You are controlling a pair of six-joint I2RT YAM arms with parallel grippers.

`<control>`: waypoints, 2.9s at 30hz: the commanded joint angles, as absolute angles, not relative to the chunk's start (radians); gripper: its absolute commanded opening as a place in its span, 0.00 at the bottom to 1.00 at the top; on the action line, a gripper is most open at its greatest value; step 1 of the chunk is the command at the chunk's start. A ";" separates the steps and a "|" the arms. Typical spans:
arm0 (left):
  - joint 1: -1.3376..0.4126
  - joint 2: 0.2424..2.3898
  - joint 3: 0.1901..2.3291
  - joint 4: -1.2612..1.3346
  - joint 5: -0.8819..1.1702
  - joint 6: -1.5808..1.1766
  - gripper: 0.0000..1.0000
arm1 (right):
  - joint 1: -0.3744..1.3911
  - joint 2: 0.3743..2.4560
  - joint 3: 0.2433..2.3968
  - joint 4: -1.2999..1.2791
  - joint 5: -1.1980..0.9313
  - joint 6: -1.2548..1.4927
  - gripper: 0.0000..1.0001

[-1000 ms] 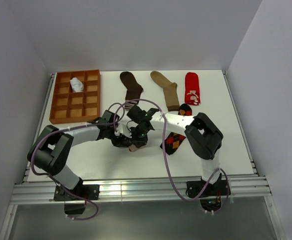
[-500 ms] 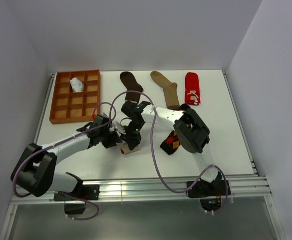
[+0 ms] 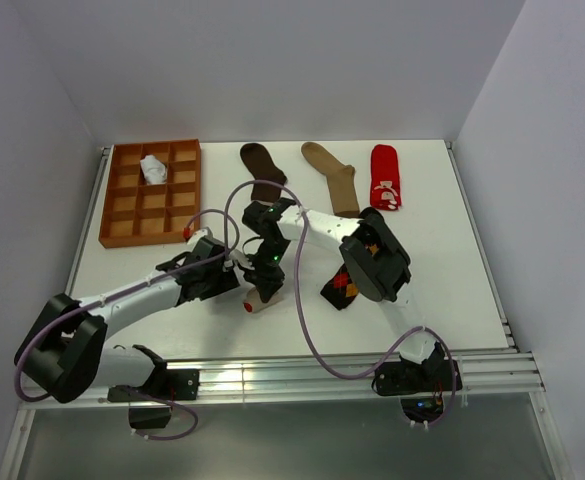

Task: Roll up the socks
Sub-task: Roll the sock at the center of the board, then pick up the sock at the center of the board.

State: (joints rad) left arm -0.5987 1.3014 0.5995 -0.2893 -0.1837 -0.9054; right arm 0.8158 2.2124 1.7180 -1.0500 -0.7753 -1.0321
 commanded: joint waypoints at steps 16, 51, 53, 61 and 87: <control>-0.775 1.062 0.519 -0.258 -0.307 -0.959 0.66 | 0.715 2.385 1.749 -1.097 -0.548 -0.591 0.24; -0.776 0.987 0.603 -0.212 -0.323 -0.738 0.62 | 0.723 2.514 1.878 -1.262 -0.555 -0.595 0.23; -0.871 1.034 0.635 -0.201 -0.382 -0.701 0.62 | 0.723 2.536 1.899 -1.288 -0.552 -0.612 0.23; -1.144 1.221 0.684 -0.118 -0.558 -0.494 0.64 | 0.723 2.557 1.902 -1.387 -0.566 -0.690 0.24; -1.384 1.601 0.822 -0.063 -0.747 -0.215 0.68 | 0.723 2.577 1.841 -1.443 -0.569 -0.755 0.27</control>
State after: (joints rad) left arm -1.3743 1.5898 0.7815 -0.0616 -0.6460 -0.2459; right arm 0.7094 2.5183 1.8973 -1.5768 -0.7818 -0.6636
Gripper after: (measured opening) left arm 0.678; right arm 0.299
